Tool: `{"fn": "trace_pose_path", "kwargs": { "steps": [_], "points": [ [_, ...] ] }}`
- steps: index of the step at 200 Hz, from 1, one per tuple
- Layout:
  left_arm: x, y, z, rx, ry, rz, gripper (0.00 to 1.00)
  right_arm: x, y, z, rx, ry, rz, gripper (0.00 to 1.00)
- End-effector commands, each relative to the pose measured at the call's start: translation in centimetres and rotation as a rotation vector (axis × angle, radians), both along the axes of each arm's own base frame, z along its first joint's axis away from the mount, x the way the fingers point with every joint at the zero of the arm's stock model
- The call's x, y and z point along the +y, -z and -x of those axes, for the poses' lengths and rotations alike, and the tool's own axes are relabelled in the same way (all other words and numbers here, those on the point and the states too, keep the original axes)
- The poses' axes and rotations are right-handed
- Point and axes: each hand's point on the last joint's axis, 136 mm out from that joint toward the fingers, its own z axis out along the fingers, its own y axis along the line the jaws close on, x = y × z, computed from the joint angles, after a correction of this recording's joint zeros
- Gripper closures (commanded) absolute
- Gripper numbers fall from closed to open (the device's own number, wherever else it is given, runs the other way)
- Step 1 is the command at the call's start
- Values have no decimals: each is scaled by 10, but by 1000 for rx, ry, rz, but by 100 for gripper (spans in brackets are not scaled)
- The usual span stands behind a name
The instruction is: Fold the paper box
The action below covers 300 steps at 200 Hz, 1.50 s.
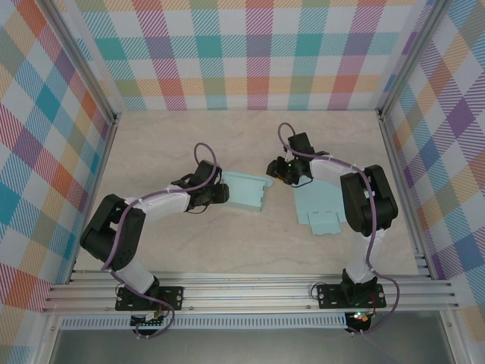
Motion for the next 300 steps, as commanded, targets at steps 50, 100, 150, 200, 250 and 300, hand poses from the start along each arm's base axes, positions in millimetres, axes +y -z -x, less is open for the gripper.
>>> {"fn": "trace_pose_path", "kwargs": {
  "steps": [50, 100, 150, 200, 250, 300],
  "points": [
    [10, 1, 7, 23, -16, -12, 57, 14, 25, 3, 71, -21, -91, 69],
    [7, 1, 7, 19, -15, 7, 57, 16, 29, 6, 76, -34, -102, 81],
    [12, -29, 1, -61, -27, 10, 56, 19, -2, -1, -77, -118, -105, 100],
    [41, -131, -5, -322, -42, -9, 42, 26, -63, -1, -354, -261, -55, 100],
    [74, -201, -6, -531, -38, -60, 30, 41, -100, 8, -576, -390, 22, 100],
    [73, -209, -7, -631, 167, -141, 29, 43, -131, 21, -767, -440, 11, 100]
  ]
}}
